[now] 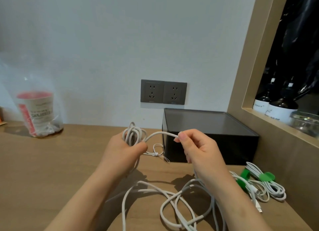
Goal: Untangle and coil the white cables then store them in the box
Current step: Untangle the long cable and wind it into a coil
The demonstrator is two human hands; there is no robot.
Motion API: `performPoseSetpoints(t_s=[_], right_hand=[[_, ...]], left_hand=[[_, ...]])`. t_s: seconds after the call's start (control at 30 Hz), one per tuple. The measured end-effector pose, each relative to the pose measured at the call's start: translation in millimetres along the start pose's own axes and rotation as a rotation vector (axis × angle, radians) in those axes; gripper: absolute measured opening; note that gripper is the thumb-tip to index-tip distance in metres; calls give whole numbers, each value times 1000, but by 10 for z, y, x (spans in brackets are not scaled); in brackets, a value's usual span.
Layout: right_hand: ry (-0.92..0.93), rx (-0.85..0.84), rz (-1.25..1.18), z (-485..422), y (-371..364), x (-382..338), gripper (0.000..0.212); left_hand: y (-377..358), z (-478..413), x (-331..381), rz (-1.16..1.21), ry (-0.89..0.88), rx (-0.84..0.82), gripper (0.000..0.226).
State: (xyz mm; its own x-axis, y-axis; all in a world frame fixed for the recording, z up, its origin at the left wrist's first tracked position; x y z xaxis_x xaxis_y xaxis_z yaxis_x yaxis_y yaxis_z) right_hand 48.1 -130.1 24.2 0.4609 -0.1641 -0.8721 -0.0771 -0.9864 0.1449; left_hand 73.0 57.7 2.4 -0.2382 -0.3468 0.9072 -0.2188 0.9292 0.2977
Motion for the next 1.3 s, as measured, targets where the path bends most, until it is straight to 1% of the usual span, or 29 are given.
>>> performPoseSetpoints(t_s=[0.1,0.13,0.2,0.27,0.33,0.37,0.43,0.47,0.5,0.57,0.63,0.67,0.77,0.83,0.87,0.9,0.93,0.97,1.03,1.07,1.2,1.3], right_hand=[[-2,-1,47,-9,21,17,13],[8,18,64,-16,47,16,14],[51,80,139,-22,128,-15,16],[146,157,266,-18,224,-71,16],[228,221,420,-4,293,-132,8],[236,236,491,1,308,-137,11],[224,241,587,2,322,-118,33],[220,246,605,2,325,-133,40],[220,250,599,4,338,-145,41],[231,266,573,11,389,-158,35],[213,286,583,7,469,-141,25],[179,304,575,6,526,-114,25],[53,441,445,31,764,-28,26],[-7,528,351,67,870,10,24],[-22,518,363,69,852,15,22],[-31,472,405,53,791,22,17],[-40,403,457,31,698,28,10],[-52,323,507,12,582,43,9],[-65,179,556,-21,372,101,20],[-64,143,556,-31,303,116,21],[-122,141,474,-33,276,192,28],[-159,119,518,-30,268,243,33]], left_hand=[[-72,4,-9,92,48,-98,6],[-101,10,-15,125,68,-130,7],[-146,23,-16,128,75,-174,15],[-168,35,27,56,23,-192,23],[-199,53,58,39,-2,-220,26],[-211,56,58,63,7,-235,27],[-217,59,44,151,51,-250,26],[-212,59,41,207,70,-251,24],[-198,57,39,258,81,-247,24],[-130,29,37,341,86,-202,25],[0,-25,-11,447,106,-98,27],[70,-56,-56,502,128,-41,30],[229,-115,-209,590,216,90,36],[218,-108,-242,560,235,98,36],[173,-94,-235,536,238,77,34],[113,-76,-229,519,243,47,31],[48,-56,-225,512,253,12,28],[-6,-39,-223,516,264,-20,25],[-64,-23,-217,538,276,-66,20],[-76,-19,-213,540,276,-82,19],[-106,-5,-172,523,240,-127,15],[-137,7,-173,486,252,-162,9]])
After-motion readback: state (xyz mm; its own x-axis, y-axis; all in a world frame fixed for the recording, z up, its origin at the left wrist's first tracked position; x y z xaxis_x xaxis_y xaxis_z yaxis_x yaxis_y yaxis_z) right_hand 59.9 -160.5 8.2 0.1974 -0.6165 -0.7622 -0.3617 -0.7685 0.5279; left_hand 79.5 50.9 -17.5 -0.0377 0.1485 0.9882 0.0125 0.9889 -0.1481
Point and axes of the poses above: each hand's wrist, its own z-axis away from the middle knuckle, its own y-axis out of the back of the hand, x = y × z, the point moved 9 cm from there along -z, towards the middle knuckle, and after that the axes turned 7 degrees about -z, right-handed, at the moved point
